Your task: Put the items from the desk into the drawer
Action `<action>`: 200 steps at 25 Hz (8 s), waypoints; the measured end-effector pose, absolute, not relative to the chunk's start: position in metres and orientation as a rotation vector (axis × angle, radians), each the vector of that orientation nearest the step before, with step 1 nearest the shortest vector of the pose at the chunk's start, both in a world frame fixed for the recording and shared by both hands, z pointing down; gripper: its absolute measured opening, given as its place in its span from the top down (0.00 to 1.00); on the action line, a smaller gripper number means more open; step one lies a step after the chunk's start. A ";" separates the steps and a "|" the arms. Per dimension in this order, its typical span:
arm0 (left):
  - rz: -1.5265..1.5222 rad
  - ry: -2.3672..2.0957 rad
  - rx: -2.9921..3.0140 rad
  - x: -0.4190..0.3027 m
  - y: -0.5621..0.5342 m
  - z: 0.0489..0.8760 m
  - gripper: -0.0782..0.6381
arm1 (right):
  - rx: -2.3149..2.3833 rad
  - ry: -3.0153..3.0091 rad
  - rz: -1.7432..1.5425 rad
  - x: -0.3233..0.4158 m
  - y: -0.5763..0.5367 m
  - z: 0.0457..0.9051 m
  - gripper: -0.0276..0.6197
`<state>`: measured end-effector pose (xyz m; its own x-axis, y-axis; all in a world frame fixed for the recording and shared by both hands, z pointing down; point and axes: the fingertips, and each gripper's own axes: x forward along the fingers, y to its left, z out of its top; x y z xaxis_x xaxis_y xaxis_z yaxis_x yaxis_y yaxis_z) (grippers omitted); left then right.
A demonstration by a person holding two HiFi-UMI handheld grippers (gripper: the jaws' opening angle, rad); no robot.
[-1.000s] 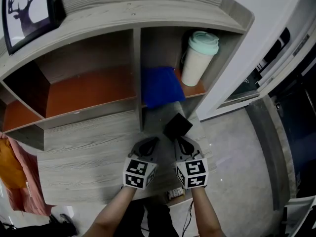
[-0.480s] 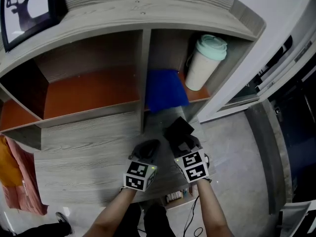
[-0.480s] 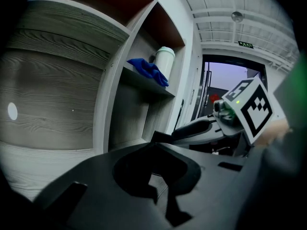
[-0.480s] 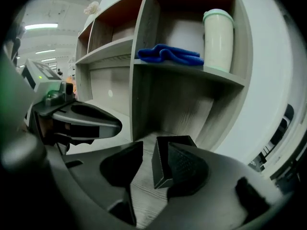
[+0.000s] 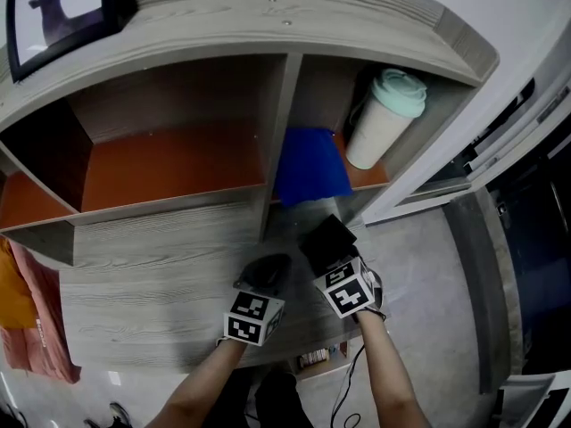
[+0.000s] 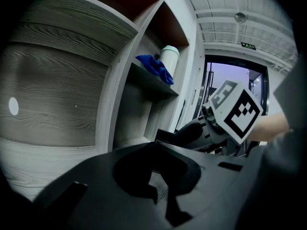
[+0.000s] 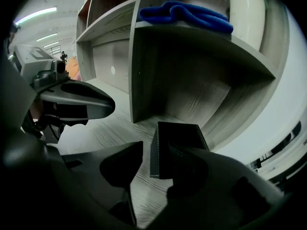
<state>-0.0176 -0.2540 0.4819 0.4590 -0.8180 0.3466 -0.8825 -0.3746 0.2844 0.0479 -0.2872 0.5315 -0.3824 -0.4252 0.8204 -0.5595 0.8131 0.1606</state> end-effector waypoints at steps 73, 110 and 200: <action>0.205 -1.309 2.448 0.061 -0.159 0.411 0.88 | 1.189 -2.175 0.512 0.133 -0.163 0.437 0.90; 0.381 -0.965 2.531 0.196 -0.061 0.465 0.88 | 1.379 -2.031 0.730 0.260 -0.036 0.491 0.90; 0.478 -1.153 2.252 0.179 -0.050 0.594 0.88 | 1.100 -2.159 1.002 0.239 -0.042 0.667 0.64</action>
<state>0.1786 -0.0503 0.5941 0.5668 -0.6227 0.5395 -0.8217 -0.4741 0.3162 0.2389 -0.0415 0.6675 -0.5394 -0.4559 0.7079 -0.8349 0.3985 -0.3796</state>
